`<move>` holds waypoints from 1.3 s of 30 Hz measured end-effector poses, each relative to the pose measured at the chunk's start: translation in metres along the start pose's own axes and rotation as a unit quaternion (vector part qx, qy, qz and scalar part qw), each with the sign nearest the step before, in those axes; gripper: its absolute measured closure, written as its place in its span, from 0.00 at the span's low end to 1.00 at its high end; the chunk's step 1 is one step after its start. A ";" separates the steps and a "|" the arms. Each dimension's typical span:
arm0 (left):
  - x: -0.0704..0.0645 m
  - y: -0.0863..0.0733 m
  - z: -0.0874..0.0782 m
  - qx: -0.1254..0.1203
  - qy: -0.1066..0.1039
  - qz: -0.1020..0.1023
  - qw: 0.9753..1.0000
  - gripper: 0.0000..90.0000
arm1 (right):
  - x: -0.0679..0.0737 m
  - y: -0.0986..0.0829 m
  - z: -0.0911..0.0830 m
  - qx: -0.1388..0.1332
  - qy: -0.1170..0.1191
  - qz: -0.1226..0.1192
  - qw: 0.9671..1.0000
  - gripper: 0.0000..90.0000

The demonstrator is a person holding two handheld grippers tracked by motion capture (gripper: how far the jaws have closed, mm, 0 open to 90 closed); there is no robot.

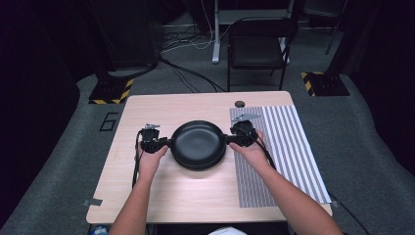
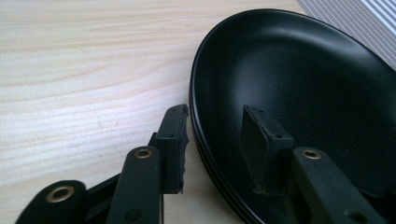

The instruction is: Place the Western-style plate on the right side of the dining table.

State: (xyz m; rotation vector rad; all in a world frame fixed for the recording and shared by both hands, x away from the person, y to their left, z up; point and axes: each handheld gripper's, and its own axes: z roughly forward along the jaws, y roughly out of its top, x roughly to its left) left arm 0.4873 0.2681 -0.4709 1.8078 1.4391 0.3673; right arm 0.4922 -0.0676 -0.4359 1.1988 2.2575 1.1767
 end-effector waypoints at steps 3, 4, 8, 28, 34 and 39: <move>0.005 0.001 0.002 0.001 -0.003 -0.016 1.000 0.72 | 0.000 -0.002 0.007 0.007 -0.011 0.000 1.000 0.55; 0.006 0.001 0.003 0.001 -0.007 -0.023 1.000 0.72 | 0.000 -0.003 0.009 0.007 -0.013 0.001 1.000 0.56; 0.011 0.001 0.005 0.007 -0.011 -0.034 0.999 0.76 | -0.001 -0.003 0.015 0.009 -0.010 0.009 1.000 0.61; 0.012 -0.001 0.013 0.024 -0.034 -0.052 0.998 0.85 | -0.009 -0.010 0.033 0.036 -0.012 0.044 0.998 0.64; 0.011 -0.002 0.011 0.015 -0.031 -0.050 0.998 0.89 | -0.013 -0.016 0.039 0.050 0.003 0.082 0.995 0.66; 0.007 -0.002 0.012 0.013 -0.029 -0.041 0.999 0.89 | -0.014 -0.019 0.042 0.065 0.013 0.110 0.992 0.69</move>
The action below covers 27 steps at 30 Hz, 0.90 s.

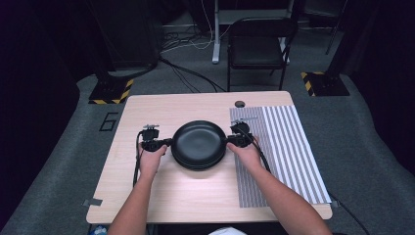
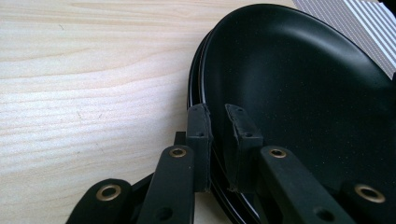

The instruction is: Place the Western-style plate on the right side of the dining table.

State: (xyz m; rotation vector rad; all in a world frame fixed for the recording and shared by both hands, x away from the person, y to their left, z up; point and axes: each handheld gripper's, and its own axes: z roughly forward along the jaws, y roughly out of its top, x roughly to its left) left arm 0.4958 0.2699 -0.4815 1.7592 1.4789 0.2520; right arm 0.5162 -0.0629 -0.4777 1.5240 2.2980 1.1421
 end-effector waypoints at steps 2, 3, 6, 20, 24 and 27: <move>0.000 0.000 0.000 0.001 0.000 0.000 1.000 0.89 | 0.001 -0.001 0.001 0.007 -0.007 -0.008 1.000 0.70; 0.000 0.000 0.000 0.001 -0.002 -0.002 1.000 0.89 | 0.001 -0.001 0.001 0.012 -0.005 -0.010 1.000 0.71; 0.001 -0.001 0.000 0.000 -0.004 -0.005 1.000 0.89 | 0.002 -0.002 0.001 0.015 -0.003 -0.006 1.000 0.75; 0.002 -0.002 -0.001 -0.003 -0.011 -0.031 0.999 0.90 | -0.002 -0.003 0.002 0.026 0.018 0.013 0.999 0.75; 0.000 -0.002 -0.001 -0.002 -0.005 -0.018 1.000 0.89 | -0.003 -0.003 0.002 0.031 0.023 0.026 0.999 0.75; -0.001 -0.003 0.000 -0.001 -0.007 -0.017 1.000 0.89 | -0.003 -0.003 0.000 0.032 0.021 0.024 0.999 0.75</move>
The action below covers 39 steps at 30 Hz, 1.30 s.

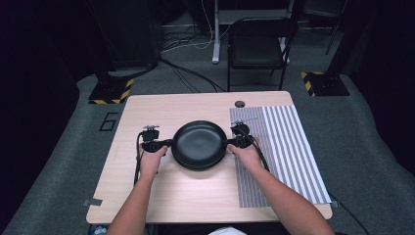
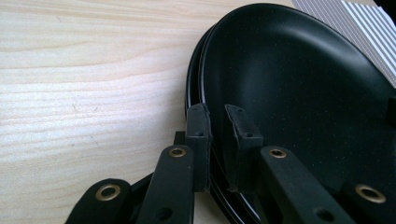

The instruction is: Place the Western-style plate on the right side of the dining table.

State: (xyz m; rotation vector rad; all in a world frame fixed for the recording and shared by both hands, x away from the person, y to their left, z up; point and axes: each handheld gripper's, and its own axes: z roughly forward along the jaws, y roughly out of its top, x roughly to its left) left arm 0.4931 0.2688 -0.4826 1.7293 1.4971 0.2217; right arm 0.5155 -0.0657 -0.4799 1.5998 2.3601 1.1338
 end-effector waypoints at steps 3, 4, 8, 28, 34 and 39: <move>-0.002 0.000 0.002 0.001 0.000 0.002 1.000 0.89 | -0.002 0.000 -0.003 0.002 0.003 0.006 1.000 0.76; -0.002 0.000 0.003 0.002 -0.001 0.006 1.000 0.89 | -0.002 0.001 -0.003 0.000 0.000 0.005 1.000 0.76; -0.005 -0.001 0.008 0.007 -0.010 -0.001 1.000 0.88 | -0.004 0.002 -0.008 -0.009 -0.006 0.004 1.000 0.77; -0.016 -0.014 0.015 -0.013 -0.009 -0.007 1.000 0.75 | -0.001 -0.014 -0.021 -0.005 0.015 0.023 1.000 0.71; -0.022 -0.016 0.020 -0.006 -0.010 -0.013 1.000 0.75 | 0.000 -0.022 -0.024 -0.006 0.031 0.041 0.999 0.70; -0.024 -0.018 0.021 -0.010 -0.012 -0.019 1.000 0.76 | -0.003 -0.024 -0.026 0.000 0.037 0.057 0.998 0.71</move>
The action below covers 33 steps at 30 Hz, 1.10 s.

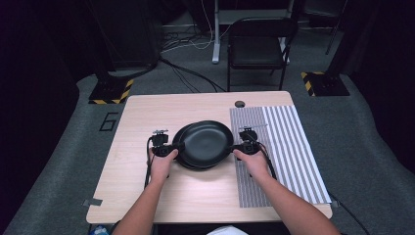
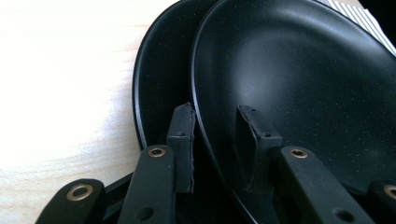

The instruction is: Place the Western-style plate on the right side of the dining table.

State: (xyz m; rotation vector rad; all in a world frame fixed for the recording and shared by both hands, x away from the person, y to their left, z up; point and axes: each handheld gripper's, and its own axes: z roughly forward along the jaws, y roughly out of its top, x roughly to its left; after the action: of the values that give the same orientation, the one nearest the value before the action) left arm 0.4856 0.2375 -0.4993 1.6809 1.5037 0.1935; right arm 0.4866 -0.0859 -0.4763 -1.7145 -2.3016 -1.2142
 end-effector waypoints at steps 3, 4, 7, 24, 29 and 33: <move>-0.001 0.001 0.002 0.001 0.000 -0.002 1.000 0.76 | -0.004 0.004 0.002 0.002 0.005 0.010 1.000 0.73; -0.001 0.001 0.002 0.001 0.000 -0.002 1.000 0.76 | -0.004 0.004 0.002 0.002 0.005 0.010 1.000 0.73; 0.002 0.001 0.002 0.000 -0.009 -0.006 1.000 0.77 | -0.004 0.006 0.003 -0.005 -0.008 0.011 1.000 0.74; 0.003 0.001 0.002 -0.009 -0.010 -0.025 1.000 0.78 | -0.012 0.015 0.015 -0.041 -0.009 0.038 0.998 0.79; 0.003 0.002 0.000 -0.013 -0.003 -0.016 1.000 0.79 | -0.010 0.013 0.015 -0.043 -0.010 0.033 0.999 0.79; 0.002 0.004 -0.003 -0.016 0.007 -0.011 1.000 0.80 | -0.006 0.012 0.012 -0.043 -0.006 0.022 0.999 0.81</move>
State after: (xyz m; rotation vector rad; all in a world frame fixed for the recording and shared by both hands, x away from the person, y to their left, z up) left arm 0.4872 0.2414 -0.4954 1.6411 1.5208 0.2159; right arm 0.5038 -0.0824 -0.4808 -1.7945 -2.2379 -1.3170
